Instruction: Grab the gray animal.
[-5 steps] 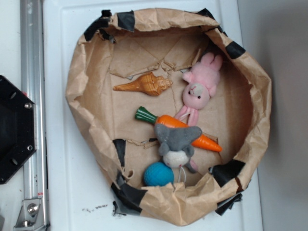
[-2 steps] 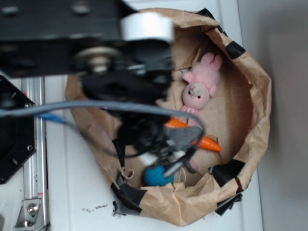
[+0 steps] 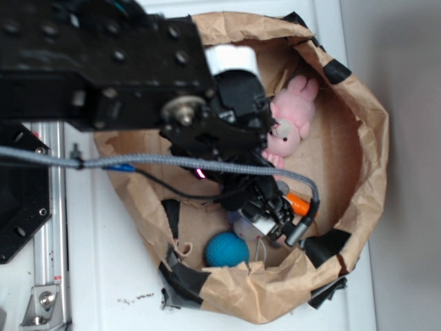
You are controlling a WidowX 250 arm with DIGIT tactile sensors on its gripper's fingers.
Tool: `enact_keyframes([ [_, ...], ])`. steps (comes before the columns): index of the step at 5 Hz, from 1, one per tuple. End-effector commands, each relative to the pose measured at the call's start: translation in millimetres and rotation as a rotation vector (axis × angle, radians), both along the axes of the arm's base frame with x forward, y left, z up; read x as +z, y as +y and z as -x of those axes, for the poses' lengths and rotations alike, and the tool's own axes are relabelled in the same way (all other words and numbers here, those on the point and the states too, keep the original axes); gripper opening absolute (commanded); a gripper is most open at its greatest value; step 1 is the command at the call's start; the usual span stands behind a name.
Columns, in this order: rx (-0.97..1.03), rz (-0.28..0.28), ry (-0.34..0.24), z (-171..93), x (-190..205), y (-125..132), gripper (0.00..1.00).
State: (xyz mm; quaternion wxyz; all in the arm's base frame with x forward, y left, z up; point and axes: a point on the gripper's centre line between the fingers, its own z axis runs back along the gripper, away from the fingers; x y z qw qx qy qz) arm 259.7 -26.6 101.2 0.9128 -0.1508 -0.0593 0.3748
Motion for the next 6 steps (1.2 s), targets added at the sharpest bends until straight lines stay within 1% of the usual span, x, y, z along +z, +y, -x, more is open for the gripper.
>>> enact_keyframes([
  [1,-0.112,0.065,0.031,-29,-64,-17,1.00],
  [2,-0.115,0.085,0.079,-30,-76,-32,0.00],
  [3,-0.163,0.030,0.078,-29,-47,-30,0.00],
  [4,-0.307,-0.079,-0.009,-38,2,-18,0.00],
  [5,-0.442,-0.161,-0.114,-38,54,6,0.00],
  [6,-0.600,-0.302,-0.218,-29,107,24,0.00],
])
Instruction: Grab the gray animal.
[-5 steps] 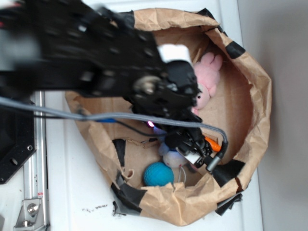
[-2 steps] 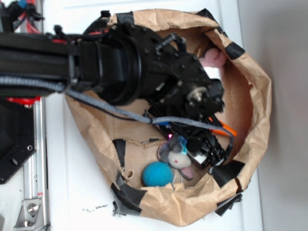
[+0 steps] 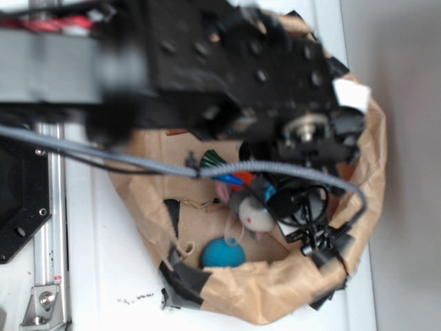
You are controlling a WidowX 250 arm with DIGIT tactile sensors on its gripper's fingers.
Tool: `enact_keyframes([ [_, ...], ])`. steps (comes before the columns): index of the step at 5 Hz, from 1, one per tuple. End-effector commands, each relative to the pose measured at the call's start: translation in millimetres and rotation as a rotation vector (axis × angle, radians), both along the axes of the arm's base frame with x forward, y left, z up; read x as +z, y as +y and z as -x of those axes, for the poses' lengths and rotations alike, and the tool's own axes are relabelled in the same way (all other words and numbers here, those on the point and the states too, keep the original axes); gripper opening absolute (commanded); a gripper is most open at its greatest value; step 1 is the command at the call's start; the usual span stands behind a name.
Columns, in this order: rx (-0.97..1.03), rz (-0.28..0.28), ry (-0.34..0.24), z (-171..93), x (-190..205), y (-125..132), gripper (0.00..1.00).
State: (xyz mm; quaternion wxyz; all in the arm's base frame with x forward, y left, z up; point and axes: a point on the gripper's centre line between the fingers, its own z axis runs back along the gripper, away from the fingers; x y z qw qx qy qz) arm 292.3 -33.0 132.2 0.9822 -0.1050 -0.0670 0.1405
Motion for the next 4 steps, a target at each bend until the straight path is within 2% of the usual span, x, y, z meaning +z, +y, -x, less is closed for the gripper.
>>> enact_keyframes([
  [1,-0.277,-0.166,-0.261,11,104,38,0.00],
  [2,-0.342,-0.265,-0.212,22,86,48,0.00],
  [3,-0.376,-0.265,-0.181,29,76,49,0.00],
  [4,-0.384,-0.265,-0.179,29,72,44,0.00],
])
